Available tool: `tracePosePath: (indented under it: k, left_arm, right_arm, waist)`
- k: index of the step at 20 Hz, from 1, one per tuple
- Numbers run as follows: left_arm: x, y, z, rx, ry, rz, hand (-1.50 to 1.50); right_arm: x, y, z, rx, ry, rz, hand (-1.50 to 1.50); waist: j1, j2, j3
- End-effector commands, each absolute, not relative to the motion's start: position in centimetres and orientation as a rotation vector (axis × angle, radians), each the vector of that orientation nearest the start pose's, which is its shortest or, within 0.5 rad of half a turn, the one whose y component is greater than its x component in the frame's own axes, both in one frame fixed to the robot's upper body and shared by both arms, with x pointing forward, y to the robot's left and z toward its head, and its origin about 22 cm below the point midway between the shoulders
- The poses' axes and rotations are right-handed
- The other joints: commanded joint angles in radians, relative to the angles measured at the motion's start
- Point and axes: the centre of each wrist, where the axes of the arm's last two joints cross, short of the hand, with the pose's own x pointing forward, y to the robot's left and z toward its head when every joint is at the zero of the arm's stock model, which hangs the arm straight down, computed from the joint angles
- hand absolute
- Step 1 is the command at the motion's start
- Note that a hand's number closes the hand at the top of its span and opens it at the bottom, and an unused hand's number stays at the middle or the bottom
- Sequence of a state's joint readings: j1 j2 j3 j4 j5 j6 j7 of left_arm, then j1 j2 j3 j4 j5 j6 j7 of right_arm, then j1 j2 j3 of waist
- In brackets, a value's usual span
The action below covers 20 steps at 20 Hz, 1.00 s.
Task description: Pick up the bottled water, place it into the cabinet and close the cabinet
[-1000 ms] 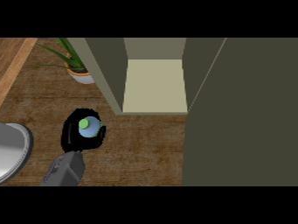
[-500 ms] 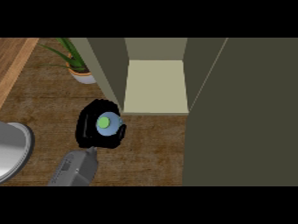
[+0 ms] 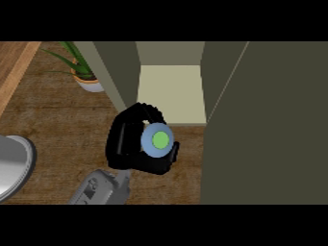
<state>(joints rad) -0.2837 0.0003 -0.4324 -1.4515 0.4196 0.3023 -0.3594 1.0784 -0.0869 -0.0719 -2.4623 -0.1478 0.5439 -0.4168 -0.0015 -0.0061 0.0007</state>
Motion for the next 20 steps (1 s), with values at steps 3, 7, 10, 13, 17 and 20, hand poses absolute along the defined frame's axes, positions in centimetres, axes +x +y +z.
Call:
tracePosePath:
  k: [3, 7, 10, 13, 17, 20]
  left_arm:
    - [26.7, 5.0, 8.9, -0.387, -1.901, 0.143, 1.5]
    - [29.0, 4.0, 10.2, -0.305, -1.923, 0.148, 1.5]
    - [30.2, 3.2, 10.3, -0.239, -1.921, 0.118, 1.5]
    - [32.2, 2.2, 11.9, -0.196, -1.938, 0.145, 1.5]
    - [32.7, 2.0, 10.7, -0.137, -1.915, 0.107, 1.5]
    - [35.2, 3.3, 10.2, -0.125, -1.895, 0.103, 1.5]
  right_arm:
    - [1.6, -27.3, 12.5, 0.127, -1.932, 0.174, -1.5]
    - [1.2, -27.8, 12.1, 0.131, -1.91, 0.213, -1.5]
    - [1.3, -28.8, 12.7, 0.115, -1.9, 0.231, -1.5]
    - [2.1, -27.8, 12.3, 0.121, -1.927, 0.192, -1.5]
    - [1.9, -29.1, 12.7, 0.105, -1.917, 0.211, -1.5]
    - [2.0, -28.7, 13.2, 0.094, -1.932, 0.216, -1.5]
  waist:
    - [-0.012, 0.005, -0.001]
    - [-0.021, 0.005, -0.001]
    - [-0.019, 0.007, -0.001]
    - [-0.03, 0.012, -0.001]
    - [-0.022, 0.011, -0.001]
    - [-0.024, 0.014, -0.001]
